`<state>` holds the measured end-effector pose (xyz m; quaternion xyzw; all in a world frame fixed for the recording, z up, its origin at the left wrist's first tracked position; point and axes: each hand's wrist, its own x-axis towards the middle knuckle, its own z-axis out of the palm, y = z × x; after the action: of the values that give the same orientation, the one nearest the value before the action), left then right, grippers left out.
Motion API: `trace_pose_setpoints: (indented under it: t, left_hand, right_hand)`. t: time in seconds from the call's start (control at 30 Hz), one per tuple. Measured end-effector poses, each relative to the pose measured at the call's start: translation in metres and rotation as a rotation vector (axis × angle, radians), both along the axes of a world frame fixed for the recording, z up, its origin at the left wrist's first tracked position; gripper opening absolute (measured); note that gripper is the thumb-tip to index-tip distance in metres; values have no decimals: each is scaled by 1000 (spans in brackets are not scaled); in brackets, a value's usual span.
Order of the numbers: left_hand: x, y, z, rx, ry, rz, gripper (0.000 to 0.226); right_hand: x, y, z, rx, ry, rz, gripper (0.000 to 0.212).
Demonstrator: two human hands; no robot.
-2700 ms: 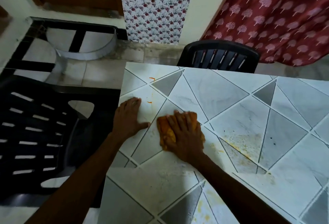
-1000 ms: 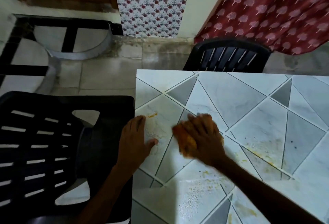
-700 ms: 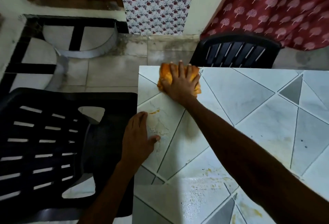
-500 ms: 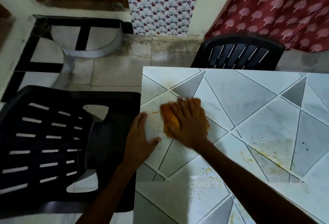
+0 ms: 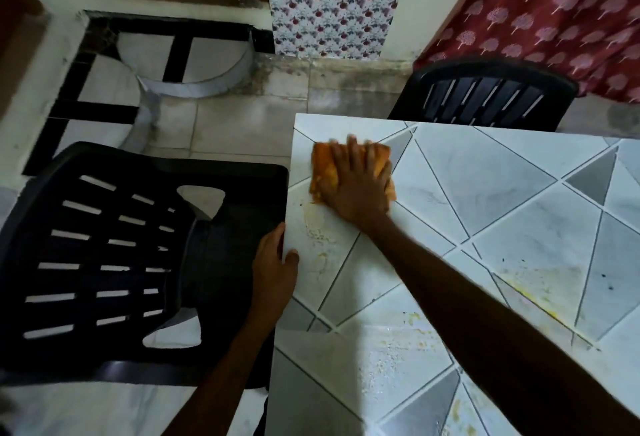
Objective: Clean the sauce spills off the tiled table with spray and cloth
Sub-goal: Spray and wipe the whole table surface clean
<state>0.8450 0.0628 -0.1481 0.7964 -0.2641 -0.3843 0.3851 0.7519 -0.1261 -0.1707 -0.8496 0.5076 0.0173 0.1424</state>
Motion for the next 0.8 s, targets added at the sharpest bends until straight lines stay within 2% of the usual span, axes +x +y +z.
trace_pose_setpoints:
  t: [0.17, 0.27, 0.33, 0.43, 0.57, 0.67, 0.8]
  left_hand:
    - [11, -3, 1, 23, 245, 105, 44]
    - [17, -5, 3, 50, 360, 159, 35]
    - [19, -6, 7, 46, 421, 182, 32]
    - [23, -5, 15, 10, 523, 152, 32]
    - [28, -1, 12, -6, 672, 132, 50]
    - [33, 0, 7, -13, 742, 176, 72]
    - [37, -3, 11, -47, 876, 328, 80]
  right_hand:
    - [-98, 125, 3, -46, -41, 288, 80]
    - [-139, 137, 8, -30, -15, 342, 73]
    - [-127, 102, 6, -49, 49, 246, 70]
    - [-66, 14, 1, -51, 33, -69, 74]
    - [39, -69, 5, 55, 38, -223, 81]
    - [73, -49, 3, -6, 39, -132, 80]
    - [32, 65, -1, -12, -70, 158, 81]
